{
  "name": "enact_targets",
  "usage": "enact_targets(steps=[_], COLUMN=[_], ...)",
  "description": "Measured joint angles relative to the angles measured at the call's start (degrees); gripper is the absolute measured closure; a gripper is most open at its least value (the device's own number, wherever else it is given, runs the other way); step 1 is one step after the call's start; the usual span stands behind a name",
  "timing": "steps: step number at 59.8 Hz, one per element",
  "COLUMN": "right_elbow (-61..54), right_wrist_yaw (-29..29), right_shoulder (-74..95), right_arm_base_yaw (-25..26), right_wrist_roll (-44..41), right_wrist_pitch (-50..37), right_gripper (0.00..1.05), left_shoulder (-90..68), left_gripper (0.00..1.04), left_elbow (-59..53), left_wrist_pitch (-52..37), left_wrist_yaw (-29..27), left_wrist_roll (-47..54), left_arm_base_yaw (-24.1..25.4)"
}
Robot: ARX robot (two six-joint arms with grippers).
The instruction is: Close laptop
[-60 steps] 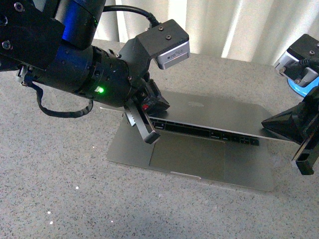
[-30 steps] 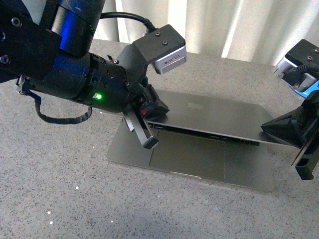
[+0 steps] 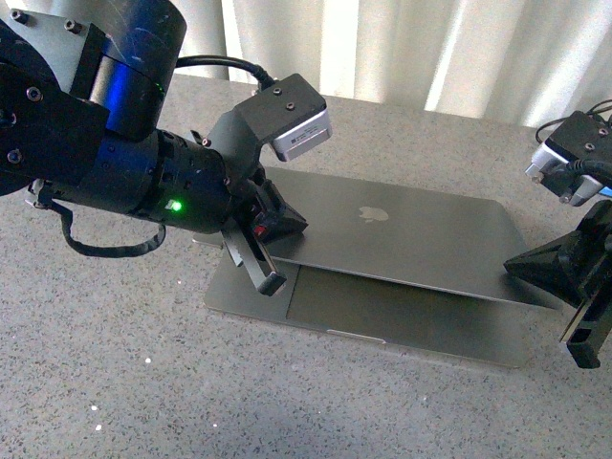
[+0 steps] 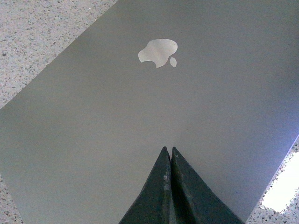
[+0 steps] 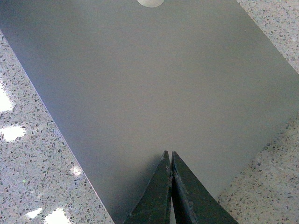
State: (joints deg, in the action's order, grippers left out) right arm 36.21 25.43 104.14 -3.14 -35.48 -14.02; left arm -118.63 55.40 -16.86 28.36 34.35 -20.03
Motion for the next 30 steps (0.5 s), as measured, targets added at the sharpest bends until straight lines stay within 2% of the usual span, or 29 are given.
enact_targets(steps=[30], right_elbow=[0.0], right_wrist_yaw=[0.0], right_shoulder=[3.0], right_arm_base_yaw=[-0.2], right_wrist_roll=[0.0], right_wrist_pitch=[-1.7], right_gripper=[1.04], left_shoulder=[-2.1], left_gripper=[1.01], left_elbow=[0.3], left_wrist_pitch=[-0.4], left_wrist_yaw=[0.4], left_wrist_roll=[-0.2], left_arm_base_yaw=[1.0])
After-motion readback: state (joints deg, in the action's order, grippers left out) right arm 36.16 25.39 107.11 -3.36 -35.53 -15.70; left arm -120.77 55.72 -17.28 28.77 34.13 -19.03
